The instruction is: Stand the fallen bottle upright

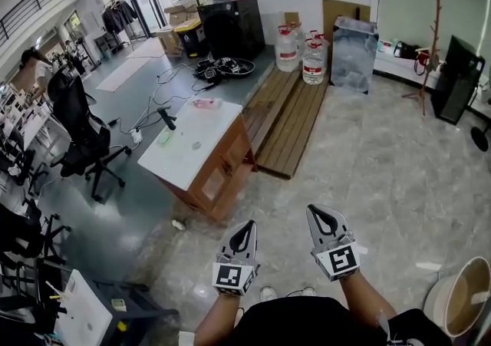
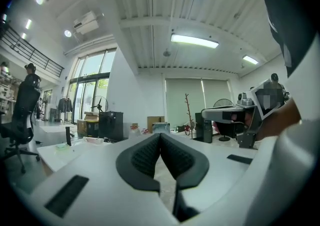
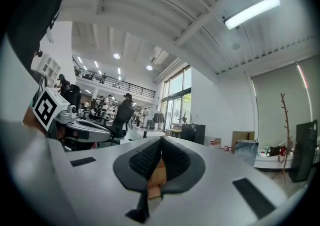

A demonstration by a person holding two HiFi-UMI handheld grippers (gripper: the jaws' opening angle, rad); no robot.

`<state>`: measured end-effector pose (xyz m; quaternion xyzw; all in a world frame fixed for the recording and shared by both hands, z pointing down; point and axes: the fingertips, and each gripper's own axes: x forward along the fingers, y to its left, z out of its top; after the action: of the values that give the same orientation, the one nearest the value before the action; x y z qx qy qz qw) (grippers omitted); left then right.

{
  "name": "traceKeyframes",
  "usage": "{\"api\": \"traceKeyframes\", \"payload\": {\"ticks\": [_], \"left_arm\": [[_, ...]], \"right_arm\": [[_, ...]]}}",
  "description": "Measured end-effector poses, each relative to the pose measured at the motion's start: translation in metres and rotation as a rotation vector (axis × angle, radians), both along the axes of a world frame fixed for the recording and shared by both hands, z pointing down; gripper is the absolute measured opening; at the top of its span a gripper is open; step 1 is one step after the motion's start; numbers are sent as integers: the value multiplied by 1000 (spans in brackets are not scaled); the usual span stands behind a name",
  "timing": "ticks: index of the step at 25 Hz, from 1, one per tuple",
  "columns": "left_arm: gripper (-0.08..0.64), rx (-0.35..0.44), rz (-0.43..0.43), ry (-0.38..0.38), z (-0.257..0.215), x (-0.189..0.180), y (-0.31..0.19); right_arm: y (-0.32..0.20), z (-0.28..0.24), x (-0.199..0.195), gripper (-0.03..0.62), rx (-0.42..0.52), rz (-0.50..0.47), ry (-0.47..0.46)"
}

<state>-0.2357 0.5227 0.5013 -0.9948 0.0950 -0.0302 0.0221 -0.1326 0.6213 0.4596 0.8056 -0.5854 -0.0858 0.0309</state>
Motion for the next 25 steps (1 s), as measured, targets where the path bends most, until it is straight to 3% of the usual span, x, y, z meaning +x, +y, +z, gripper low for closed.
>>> {"api": "traceKeyframes", "payload": {"ticks": [4,8,14,19,25], "left_arm": [[18,-30,0,11,-1,-17,-13],[18,-32,4,0,-1,-30,-30],[18,-28,13,-1,4,-54,-61],[18,-5,24,-13,2,-70,-85],[18,-29,21,-12,11,-76,-97]], "right_arm": [[-14,-8,-17,19,25,8,10],[-32,-10,-27,87,15,11,15],[-57,3,-41,325,-37,52,-38],[-73,5,-51,579,-22,70,-46],[-85,11,-53,600,-4,81,-31]]}}
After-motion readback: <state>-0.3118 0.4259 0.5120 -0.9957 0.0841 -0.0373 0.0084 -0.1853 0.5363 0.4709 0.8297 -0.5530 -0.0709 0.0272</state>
